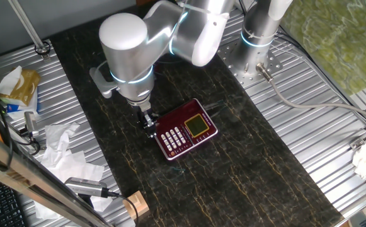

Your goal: Place the handset of the telephone on the corresponding phone cradle

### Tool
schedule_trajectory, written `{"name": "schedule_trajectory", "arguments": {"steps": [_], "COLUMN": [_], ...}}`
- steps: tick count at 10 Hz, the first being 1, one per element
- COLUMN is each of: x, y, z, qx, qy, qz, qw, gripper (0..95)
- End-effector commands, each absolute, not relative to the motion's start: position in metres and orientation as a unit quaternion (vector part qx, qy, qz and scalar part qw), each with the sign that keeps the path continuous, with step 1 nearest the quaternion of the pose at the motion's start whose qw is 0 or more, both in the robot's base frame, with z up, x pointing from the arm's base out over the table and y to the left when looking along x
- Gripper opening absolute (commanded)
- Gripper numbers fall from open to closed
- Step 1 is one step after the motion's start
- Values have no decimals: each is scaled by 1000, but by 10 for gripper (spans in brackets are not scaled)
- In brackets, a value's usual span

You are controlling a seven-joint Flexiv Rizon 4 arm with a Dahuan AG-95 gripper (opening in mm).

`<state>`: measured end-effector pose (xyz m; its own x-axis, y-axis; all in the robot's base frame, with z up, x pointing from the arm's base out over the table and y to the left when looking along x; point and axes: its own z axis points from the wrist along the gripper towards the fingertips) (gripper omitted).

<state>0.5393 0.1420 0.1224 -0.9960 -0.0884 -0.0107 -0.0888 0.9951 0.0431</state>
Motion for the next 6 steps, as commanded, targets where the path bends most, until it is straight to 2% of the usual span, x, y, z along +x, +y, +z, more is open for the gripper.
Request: {"name": "schedule_trajectory", "arguments": {"steps": [1, 6], "x": [540, 541], "y": [143, 139], "z": [122, 123], "qx": [-69, -93], "qy": [997, 995], "qz": [25, 22], "qw": [-2, -14], "gripper": [570, 570]}}
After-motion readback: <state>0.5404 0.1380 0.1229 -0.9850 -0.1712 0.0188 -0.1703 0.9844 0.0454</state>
